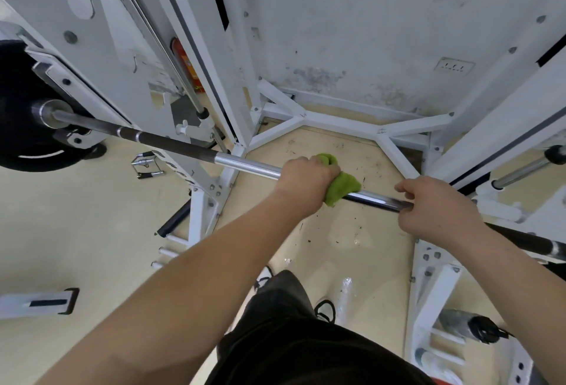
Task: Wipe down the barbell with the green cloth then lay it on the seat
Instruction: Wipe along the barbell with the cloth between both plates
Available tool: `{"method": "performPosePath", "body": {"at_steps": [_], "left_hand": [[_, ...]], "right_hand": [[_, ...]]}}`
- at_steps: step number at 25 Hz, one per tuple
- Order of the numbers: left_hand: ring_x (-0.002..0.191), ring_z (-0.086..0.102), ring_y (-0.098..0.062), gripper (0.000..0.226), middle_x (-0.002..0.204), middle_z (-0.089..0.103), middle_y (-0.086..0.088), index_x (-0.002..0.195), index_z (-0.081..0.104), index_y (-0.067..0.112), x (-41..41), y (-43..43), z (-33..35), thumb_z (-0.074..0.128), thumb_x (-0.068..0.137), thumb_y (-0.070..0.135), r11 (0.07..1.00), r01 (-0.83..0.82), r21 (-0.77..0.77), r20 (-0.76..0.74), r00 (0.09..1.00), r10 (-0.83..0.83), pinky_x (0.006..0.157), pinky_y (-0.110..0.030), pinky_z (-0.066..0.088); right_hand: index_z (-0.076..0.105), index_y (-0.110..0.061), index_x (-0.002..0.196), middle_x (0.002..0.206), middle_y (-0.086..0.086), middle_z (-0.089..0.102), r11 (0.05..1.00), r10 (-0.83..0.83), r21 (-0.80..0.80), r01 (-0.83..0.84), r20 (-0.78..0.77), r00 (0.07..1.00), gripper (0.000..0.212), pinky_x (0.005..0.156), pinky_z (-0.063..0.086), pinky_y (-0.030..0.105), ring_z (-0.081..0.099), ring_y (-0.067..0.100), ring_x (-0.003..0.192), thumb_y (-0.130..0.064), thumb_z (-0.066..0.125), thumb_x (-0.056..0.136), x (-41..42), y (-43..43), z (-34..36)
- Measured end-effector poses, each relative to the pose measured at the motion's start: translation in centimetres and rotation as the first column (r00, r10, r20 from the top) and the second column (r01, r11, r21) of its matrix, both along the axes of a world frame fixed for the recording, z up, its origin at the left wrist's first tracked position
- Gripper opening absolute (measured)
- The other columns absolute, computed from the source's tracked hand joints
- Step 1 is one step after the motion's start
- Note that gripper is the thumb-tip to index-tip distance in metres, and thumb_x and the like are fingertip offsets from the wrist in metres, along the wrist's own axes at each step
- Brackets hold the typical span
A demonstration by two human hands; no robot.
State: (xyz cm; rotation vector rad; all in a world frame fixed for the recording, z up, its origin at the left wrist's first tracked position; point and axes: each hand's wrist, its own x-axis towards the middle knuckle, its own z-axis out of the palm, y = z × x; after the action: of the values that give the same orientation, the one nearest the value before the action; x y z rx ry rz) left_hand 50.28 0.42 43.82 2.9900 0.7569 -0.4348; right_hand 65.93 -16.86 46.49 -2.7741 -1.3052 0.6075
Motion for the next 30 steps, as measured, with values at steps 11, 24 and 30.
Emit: {"method": "performPosePath", "body": {"at_steps": [11, 24, 30], "left_hand": [[0.088, 0.061, -0.023, 0.039, 0.103, 0.059, 0.001, 0.117, 0.056, 0.029, 5.0, -3.9, 0.0, 0.071, 0.083, 0.019, 0.993, 0.072, -0.09, 0.037, 0.997, -0.069, 0.066, -0.035, 0.045], [0.095, 0.06, -0.029, 0.052, 0.118, 0.06, -0.006, 0.139, 0.051, 0.031, 12.8, -16.4, -1.9, 0.07, 0.091, 0.033, 0.994, 0.099, -0.053, 0.261, 0.962, -0.082, 0.074, -0.038, 0.049], [0.106, 0.06, -0.037, 0.059, 0.131, 0.061, -0.013, 0.146, 0.054, 0.025, 13.0, -19.5, -2.1, 0.071, 0.09, 0.028, 0.976, 0.143, -0.166, 0.411, 0.909, -0.063, 0.085, -0.046, 0.054]], "right_hand": [[0.07, -0.026, 0.119, 0.101, -0.005, 0.052, 0.999, -0.008, -0.03, 0.011, 0.113, 0.994, 0.038, 0.073, 0.05, 0.034, 0.056, 0.022, 0.104, -0.029, 0.073, 0.082, 1.8, -1.1, -1.0], [0.063, -0.03, 0.132, 0.115, -0.005, 0.057, 0.999, 0.022, 0.044, -0.025, 0.062, 0.998, 0.051, 0.079, 0.049, 0.034, 0.053, 0.02, 0.117, -0.024, 0.071, 0.082, 10.0, -13.5, -0.2], [0.065, -0.025, 0.121, 0.11, -0.002, 0.056, 0.999, 0.031, 0.034, -0.035, 0.128, 0.991, 0.04, 0.072, 0.045, 0.033, 0.053, 0.024, 0.111, -0.023, 0.07, 0.081, 12.6, -17.5, -0.8]]}}
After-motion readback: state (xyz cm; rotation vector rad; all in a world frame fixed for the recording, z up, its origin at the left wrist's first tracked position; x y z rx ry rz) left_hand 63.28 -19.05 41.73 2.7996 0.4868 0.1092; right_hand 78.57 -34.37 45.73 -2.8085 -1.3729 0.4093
